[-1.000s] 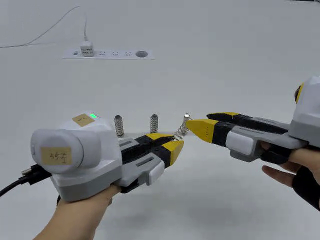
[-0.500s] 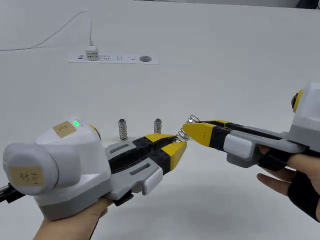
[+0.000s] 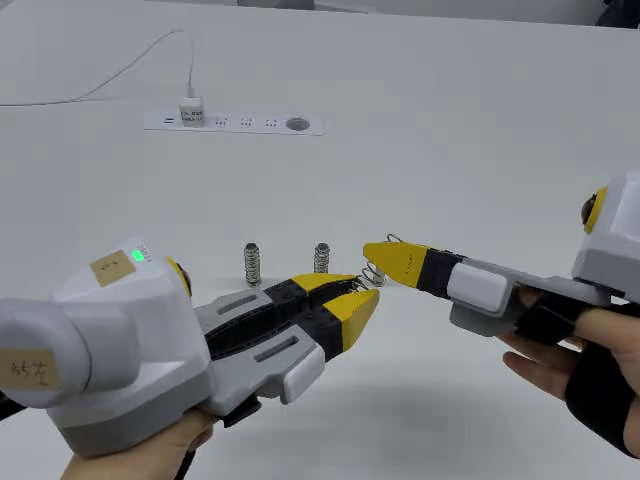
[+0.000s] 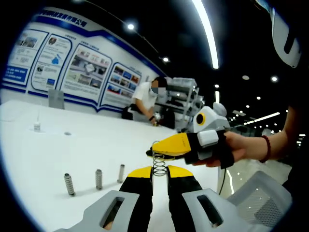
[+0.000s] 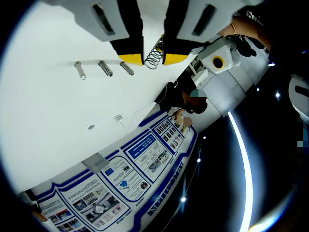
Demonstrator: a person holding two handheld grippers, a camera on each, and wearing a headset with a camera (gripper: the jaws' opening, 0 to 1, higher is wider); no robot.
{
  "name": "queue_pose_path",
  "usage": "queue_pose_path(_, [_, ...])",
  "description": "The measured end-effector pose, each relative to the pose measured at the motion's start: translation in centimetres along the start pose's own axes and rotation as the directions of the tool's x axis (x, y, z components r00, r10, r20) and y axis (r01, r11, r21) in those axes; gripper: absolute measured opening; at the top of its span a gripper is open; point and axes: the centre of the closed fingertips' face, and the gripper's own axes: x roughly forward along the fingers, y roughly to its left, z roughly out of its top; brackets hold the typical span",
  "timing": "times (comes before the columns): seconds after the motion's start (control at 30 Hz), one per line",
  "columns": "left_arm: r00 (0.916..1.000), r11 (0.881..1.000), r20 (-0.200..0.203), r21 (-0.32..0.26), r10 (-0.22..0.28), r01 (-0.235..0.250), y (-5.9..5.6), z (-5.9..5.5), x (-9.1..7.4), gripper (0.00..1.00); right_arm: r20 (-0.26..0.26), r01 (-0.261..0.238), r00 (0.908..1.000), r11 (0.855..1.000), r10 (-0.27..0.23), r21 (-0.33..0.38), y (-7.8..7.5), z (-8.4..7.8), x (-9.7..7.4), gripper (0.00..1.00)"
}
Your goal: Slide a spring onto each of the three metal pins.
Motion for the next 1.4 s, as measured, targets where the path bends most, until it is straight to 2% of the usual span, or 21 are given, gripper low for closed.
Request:
queue_pose_path(0.17, [1.0000,1.000,0.009,0.012,-0.004,0.003,-0.1,0.4,-0.2,0.10,0.009,-0.038,0.9992,0.999,0.038,0.035,0.7,0.2,0.1,0.13])
queue_pose_path(0.3, [1.0000,0.999,-0.005,0.048,0.004,-0.004,0.0,0.6,-0.2,0.10,0.009,-0.058,0.9983,0.998,0.058,0.031,1.1,0.2,0.2,0.12])
queue_pose_path(0.47, [0.9972,0.993,-0.064,0.116,0.038,-0.030,0.1,0.1,-0.5,0.10,-0.022,-0.066,0.9976,0.997,0.065,-0.035,1.6,-0.2,0.6,0.12])
queue_pose_path(0.57, [0.9916,0.980,-0.109,0.193,0.070,-0.048,0.4,-0.2,-0.7,0.11,-0.041,-0.060,0.9975,0.995,0.057,-0.076,1.6,-0.6,0.8,0.11])
queue_pose_path(0.73, [0.9859,0.974,-0.141,0.220,0.090,-0.058,0.5,-0.5,-0.9,0.11,-0.072,-0.043,0.9969,0.985,0.032,-0.165,1.4,-1.2,1.1,0.11])
queue_pose_path(0.8, [0.9839,0.969,-0.150,0.241,0.096,-0.058,0.6,-0.6,-1.0,0.11,-0.072,-0.046,0.9968,0.984,0.034,-0.174,1.6,-1.3,1.3,0.11])
queue_pose_path(1.03, [0.9777,0.968,-0.175,0.239,0.117,-0.073,1.1,-1.2,-1.4,0.14,-0.073,-0.040,0.9970,0.977,0.025,-0.210,1.2,-1.1,1.4,0.11])
queue_pose_path(1.2, [0.9689,0.965,-0.202,0.246,0.143,-0.091,1.8,-1.7,-1.8,0.18,-0.063,-0.016,0.9980,0.966,-0.001,-0.257,0.7,-0.6,1.4,0.11])
queue_pose_path(1.4, [0.9655,0.965,-0.200,0.234,0.166,-0.118,2.4,-1.8,-2.2,0.25,-0.048,0.016,0.9984,0.953,-0.032,-0.302,-0.2,0.1,1.4,0.11])
